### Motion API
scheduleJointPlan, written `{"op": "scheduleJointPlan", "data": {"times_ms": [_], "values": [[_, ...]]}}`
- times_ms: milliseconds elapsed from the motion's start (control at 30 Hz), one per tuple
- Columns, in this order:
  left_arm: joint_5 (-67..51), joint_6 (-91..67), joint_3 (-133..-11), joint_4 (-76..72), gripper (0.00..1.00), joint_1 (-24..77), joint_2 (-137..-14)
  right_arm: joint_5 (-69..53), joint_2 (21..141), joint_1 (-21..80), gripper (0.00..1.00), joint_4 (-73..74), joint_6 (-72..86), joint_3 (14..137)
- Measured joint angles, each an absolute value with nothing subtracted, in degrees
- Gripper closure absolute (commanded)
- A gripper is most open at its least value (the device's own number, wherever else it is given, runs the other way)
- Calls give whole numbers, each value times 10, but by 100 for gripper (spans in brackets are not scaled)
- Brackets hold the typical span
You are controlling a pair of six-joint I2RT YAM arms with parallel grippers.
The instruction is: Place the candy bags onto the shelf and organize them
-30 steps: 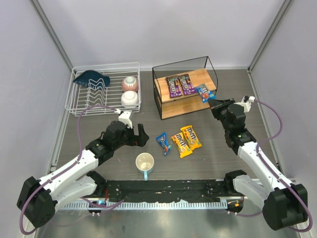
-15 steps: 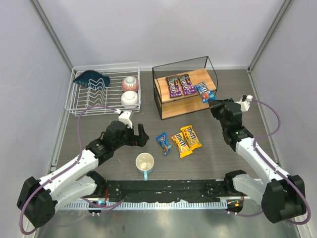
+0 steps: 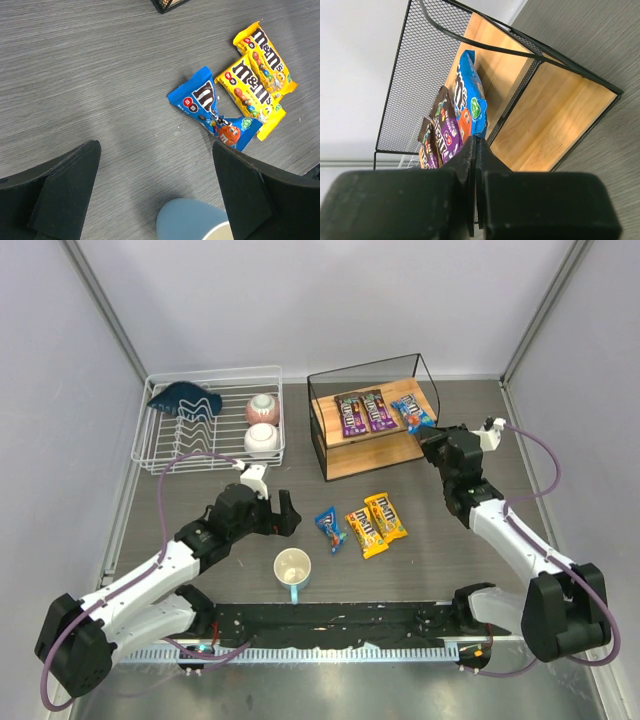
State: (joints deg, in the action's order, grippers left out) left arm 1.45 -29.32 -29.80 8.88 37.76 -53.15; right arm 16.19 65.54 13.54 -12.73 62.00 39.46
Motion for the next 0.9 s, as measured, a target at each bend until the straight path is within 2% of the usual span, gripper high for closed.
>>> {"op": "scheduleJointPlan", "data": {"times_ms": [900], "values": [[15, -293, -298, 89, 0, 378, -531, 177, 772, 146, 99, -185, 638, 445]]}}
